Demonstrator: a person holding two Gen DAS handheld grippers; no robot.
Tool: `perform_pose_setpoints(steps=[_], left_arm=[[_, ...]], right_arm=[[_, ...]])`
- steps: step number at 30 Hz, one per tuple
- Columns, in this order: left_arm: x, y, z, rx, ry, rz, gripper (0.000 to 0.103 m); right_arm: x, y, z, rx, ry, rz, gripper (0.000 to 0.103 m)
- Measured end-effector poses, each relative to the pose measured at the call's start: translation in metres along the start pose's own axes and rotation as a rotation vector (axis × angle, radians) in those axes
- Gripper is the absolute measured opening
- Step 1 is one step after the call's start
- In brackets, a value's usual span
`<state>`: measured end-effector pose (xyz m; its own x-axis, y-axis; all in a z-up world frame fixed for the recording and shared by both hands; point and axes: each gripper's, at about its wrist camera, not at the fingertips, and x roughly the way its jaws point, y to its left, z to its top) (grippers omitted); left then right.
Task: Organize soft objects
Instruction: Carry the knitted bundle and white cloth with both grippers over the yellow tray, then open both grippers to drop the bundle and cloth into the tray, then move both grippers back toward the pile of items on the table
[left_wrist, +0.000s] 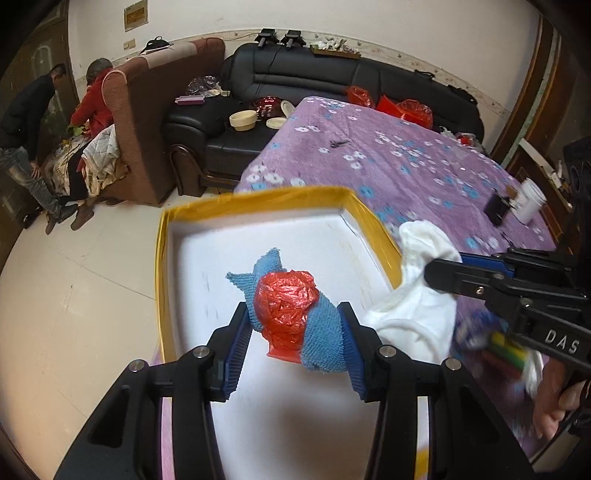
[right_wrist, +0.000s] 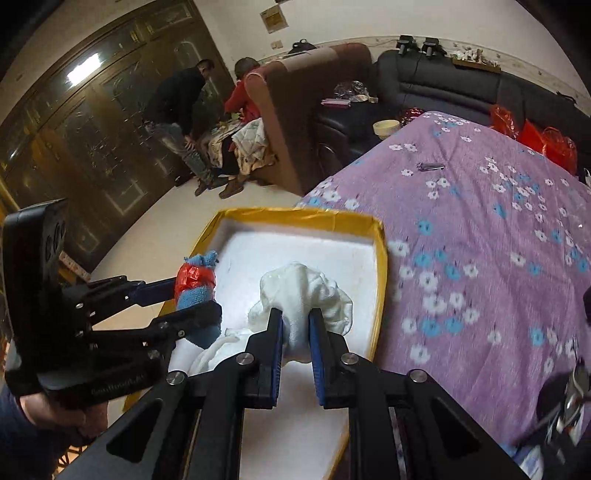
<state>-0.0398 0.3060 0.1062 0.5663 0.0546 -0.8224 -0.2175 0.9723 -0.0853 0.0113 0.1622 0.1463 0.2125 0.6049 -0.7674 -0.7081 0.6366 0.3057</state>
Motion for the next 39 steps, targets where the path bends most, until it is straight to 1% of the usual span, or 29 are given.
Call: perform_pose_setpoints(steps=[1,5,7,10,13,15,16,18,21,24,26,27,30,31,32,34,37,39], left_arm=[[0.008,0.001,0.009,0.007,0.007,-0.009,0.046],[0.039,0.009,0.034,0.010,0.043,0.007,0.046],[0.055,0.015,0.043,0.006,0.057,0.031,0.046],[0.075,0.025,0.048,-0.020,0.099,0.023,0.046],[0.087,0.034,0.050,-0.038,0.123,0.029,0.046],[0.093,0.038,0.047,-0.050,0.135,0.026,0.051],[0.094,0.040,0.046,-0.055,0.139,0.022,0.053],[0.094,0.043,0.046,-0.061,0.137,0.024,0.062],[0.093,0.048,0.047,-0.077,0.139,0.027,0.070],[0.089,0.054,0.049,-0.103,0.129,0.012,0.075],[0.084,0.056,0.051,-0.106,0.116,0.010,0.078],[0.081,0.055,0.052,-0.102,0.107,0.021,0.080],[0.071,0.055,0.053,-0.095,0.078,0.047,0.082],[0.067,0.055,0.053,-0.099,0.073,0.051,0.082],[0.064,0.055,0.054,-0.104,0.069,0.053,0.083],[0.058,0.055,0.053,-0.104,0.058,0.054,0.083],[0.047,0.053,0.053,-0.098,0.036,0.077,0.083],[0.039,0.052,0.050,-0.110,0.021,0.076,0.083]], right_arm=[[0.009,-0.002,0.008,0.006,0.003,-0.013,0.016],[0.042,-0.003,0.031,-0.003,0.027,-0.064,0.016],[0.058,-0.002,0.038,0.004,0.045,-0.067,0.016],[0.081,0.000,0.043,0.001,0.074,-0.087,0.016],[0.096,-0.002,0.042,0.014,0.097,-0.095,0.016],[0.100,-0.005,0.039,0.014,0.098,-0.099,0.016],[0.101,-0.005,0.039,0.010,0.098,-0.109,0.018],[0.102,-0.008,0.039,0.012,0.101,-0.119,0.019],[0.102,-0.012,0.040,0.024,0.108,-0.108,0.021],[0.098,-0.014,0.040,0.020,0.111,-0.107,0.029],[0.092,-0.014,0.039,0.020,0.101,-0.111,0.038],[0.089,-0.014,0.039,0.019,0.095,-0.107,0.040],[0.078,-0.012,0.037,0.008,0.074,-0.111,0.049],[0.075,-0.011,0.037,0.005,0.070,-0.113,0.056],[0.071,-0.010,0.036,0.000,0.061,-0.120,0.059],[0.064,-0.008,0.034,-0.009,0.048,-0.128,0.060],[0.050,-0.004,0.030,-0.019,0.030,-0.135,0.060],[0.040,-0.004,0.028,-0.024,0.017,-0.148,0.061]])
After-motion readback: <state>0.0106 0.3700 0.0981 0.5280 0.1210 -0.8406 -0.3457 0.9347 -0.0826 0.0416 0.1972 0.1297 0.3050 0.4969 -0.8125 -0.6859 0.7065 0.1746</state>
